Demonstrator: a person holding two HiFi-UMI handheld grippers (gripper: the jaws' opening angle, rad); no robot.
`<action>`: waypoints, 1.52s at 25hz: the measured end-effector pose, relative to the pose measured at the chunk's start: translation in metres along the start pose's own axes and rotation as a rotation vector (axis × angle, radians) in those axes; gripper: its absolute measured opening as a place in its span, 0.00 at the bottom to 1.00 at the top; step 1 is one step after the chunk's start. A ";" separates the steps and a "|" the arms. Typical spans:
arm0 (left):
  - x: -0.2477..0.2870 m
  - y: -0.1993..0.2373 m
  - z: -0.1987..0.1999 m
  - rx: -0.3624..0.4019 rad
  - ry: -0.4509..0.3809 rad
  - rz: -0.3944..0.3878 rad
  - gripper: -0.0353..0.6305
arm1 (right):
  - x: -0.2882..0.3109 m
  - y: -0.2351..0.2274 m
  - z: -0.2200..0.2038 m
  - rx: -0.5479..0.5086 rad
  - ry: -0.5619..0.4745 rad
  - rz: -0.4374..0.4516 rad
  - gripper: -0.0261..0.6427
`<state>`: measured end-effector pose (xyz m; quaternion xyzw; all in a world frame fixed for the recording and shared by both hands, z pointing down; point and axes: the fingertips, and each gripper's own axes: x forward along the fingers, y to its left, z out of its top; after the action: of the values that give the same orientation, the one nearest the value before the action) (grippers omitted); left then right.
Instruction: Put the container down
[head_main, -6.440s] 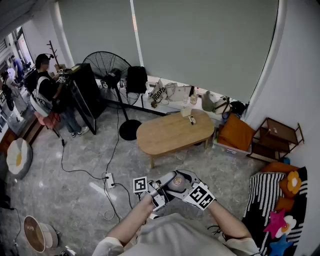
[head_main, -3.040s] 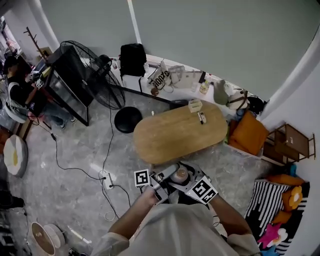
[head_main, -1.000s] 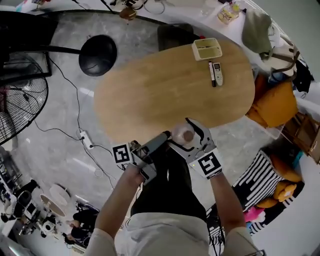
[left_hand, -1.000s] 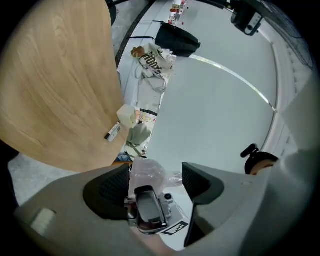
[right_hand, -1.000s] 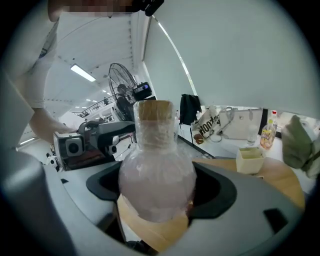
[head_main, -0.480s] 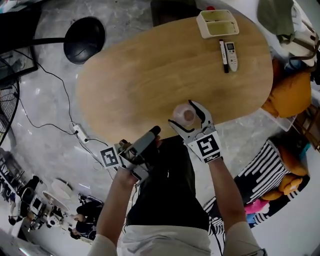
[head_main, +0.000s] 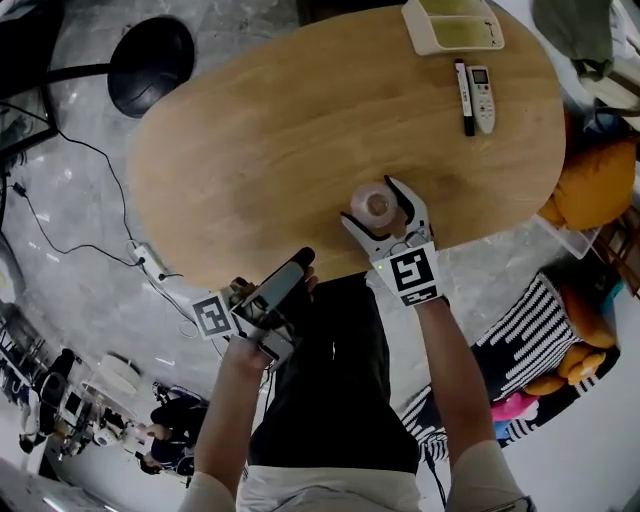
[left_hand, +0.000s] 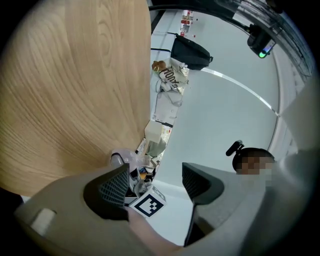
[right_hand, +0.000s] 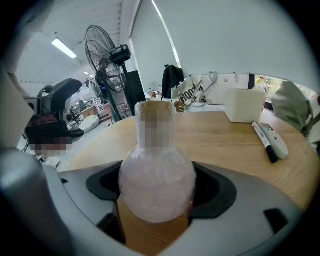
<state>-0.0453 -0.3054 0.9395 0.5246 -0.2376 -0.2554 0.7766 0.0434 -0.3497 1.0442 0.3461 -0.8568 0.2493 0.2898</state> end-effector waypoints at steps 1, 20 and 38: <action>0.000 0.002 -0.001 0.000 0.006 0.000 0.54 | 0.002 -0.001 -0.002 -0.002 0.002 -0.006 0.63; -0.007 0.027 0.002 -0.008 0.030 0.013 0.54 | 0.019 -0.007 -0.027 -0.131 0.075 -0.093 0.63; -0.010 -0.086 -0.037 0.212 0.111 0.055 0.52 | -0.090 0.031 0.070 -0.093 0.090 -0.061 0.62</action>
<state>-0.0419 -0.3013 0.8455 0.6105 -0.2343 -0.1778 0.7354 0.0516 -0.3337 0.9274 0.3466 -0.8425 0.2156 0.3515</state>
